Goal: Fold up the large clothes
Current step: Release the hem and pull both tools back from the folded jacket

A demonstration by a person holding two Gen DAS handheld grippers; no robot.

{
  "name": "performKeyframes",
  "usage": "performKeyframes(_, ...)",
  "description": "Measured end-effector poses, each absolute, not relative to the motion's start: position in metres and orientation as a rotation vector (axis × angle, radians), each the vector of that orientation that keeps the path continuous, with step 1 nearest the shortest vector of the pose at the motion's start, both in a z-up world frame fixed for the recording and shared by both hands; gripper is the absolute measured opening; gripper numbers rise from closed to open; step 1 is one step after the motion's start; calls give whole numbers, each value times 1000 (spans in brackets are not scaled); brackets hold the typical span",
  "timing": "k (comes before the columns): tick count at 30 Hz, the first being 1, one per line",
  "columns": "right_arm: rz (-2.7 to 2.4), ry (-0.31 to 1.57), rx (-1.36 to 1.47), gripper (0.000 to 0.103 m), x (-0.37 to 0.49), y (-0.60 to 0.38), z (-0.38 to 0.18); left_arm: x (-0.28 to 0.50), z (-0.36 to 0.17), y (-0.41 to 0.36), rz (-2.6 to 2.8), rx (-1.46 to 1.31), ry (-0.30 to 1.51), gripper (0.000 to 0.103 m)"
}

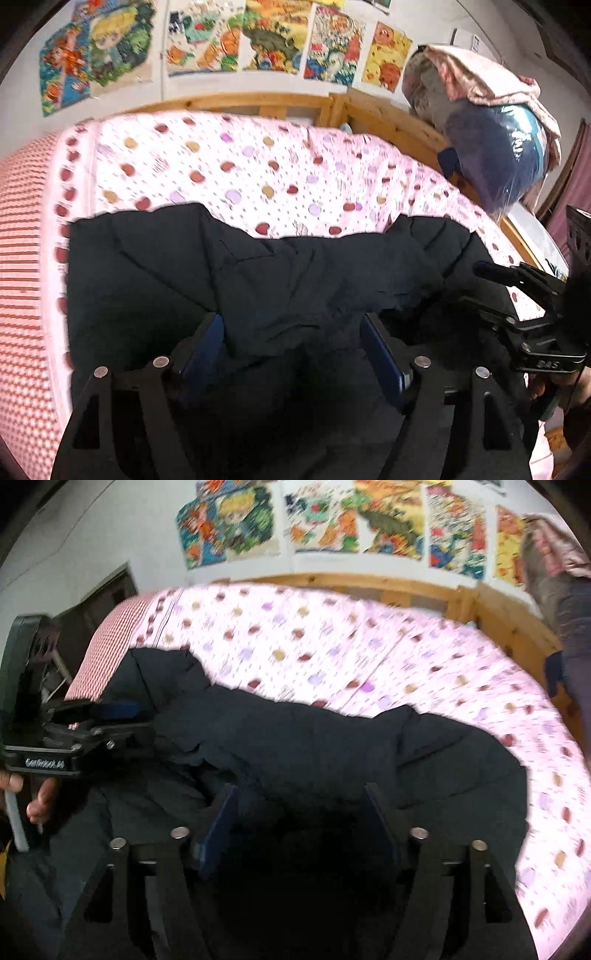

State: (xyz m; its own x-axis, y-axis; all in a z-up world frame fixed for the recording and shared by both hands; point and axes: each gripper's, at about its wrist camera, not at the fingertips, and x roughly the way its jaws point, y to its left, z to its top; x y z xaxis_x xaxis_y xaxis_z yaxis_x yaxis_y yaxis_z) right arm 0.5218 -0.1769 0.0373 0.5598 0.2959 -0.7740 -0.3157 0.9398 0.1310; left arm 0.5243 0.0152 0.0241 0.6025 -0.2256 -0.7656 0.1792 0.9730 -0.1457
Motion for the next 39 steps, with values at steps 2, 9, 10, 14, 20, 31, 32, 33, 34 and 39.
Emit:
performKeyframes(2,347,887,-13,79,515,-178,49,515,34,11,-223,-42,863,89)
performKeyframes(9,307,789,-14,95,476,-181,94,468,85,9,-205,-12,754,103)
performKeyframes(10,305,783,-15,95,471,-180,100,460,92,10,-204,-9,747,103)
performKeyframes(14,299,738,-22,95,443,-183,126,432,114,9,-194,7,711,103)
performKeyframes(20,295,686,-25,96,399,-188,157,384,136,5,-177,46,661,103)
performKeyframes(31,315,646,-32,99,316,-190,187,289,159,2,-155,71,578,103)
performKeyframes(32,316,645,-35,99,308,-190,188,283,160,1,-155,72,573,103)
performKeyframes(33,318,644,-35,100,302,-190,189,275,160,1,-153,76,566,103)
performKeyframes(34,322,643,-34,100,295,-190,190,267,161,0,-150,84,561,103)
performKeyframes(39,333,630,-29,100,260,-187,194,236,163,-3,-146,106,541,103)
